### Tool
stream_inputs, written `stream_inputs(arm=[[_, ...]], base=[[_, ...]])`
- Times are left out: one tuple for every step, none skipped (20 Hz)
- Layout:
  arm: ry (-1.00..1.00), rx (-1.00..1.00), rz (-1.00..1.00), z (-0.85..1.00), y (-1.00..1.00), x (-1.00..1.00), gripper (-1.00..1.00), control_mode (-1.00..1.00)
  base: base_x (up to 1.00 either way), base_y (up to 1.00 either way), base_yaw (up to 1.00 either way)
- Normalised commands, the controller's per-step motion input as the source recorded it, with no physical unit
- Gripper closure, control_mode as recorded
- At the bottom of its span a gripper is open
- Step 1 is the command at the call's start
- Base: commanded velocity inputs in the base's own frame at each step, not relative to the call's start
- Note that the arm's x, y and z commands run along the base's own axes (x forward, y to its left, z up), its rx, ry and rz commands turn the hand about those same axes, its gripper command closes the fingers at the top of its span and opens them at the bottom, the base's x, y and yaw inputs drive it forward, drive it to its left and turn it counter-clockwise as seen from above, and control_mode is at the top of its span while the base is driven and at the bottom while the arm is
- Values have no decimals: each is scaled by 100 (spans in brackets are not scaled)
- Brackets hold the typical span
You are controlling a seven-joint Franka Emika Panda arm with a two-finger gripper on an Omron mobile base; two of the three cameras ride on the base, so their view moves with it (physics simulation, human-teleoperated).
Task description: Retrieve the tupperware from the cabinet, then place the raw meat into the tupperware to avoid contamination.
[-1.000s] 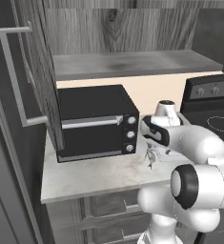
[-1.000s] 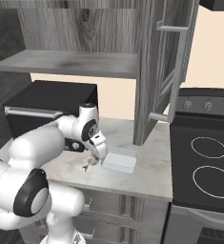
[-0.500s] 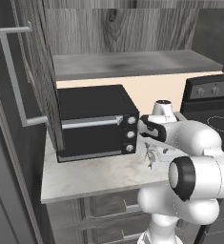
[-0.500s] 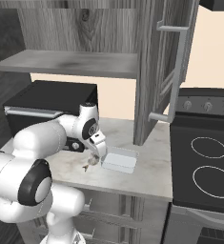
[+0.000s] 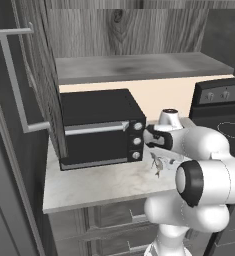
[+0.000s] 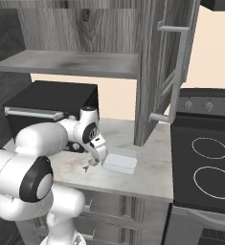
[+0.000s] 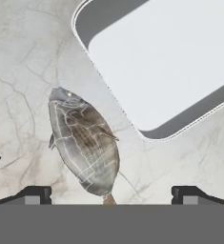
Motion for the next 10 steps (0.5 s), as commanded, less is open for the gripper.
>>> stream_inputs(arm=[[-2, 0, 0, -18, 6, 10, -100, -100], [-1, 0, 0, -19, 9, 14, -100, -100], [-1, 0, 0, -18, 8, 13, -100, -100], [-1, 0, 0, -18, 9, 13, -100, -100], [-3, 0, 0, -18, 14, 15, -100, -100], [-3, 0, 0, -18, 17, 17, -100, -100], [-2, 0, 0, -18, 20, 20, -100, -100], [-2, 0, 0, -19, 20, 19, -100, -100], [-1, 0, 0, -20, 16, 16, -100, -100], [0, 0, 0, -18, 5, 7, -100, -100]], base=[[0, 0, 0], [0, 0, 0], [0, 0, 0], [0, 0, 0], [0, 0, 0], [0, 0, 0], [0, 0, 0], [0, 0, 0], [0, 0, 0], [0, 0, 0]])
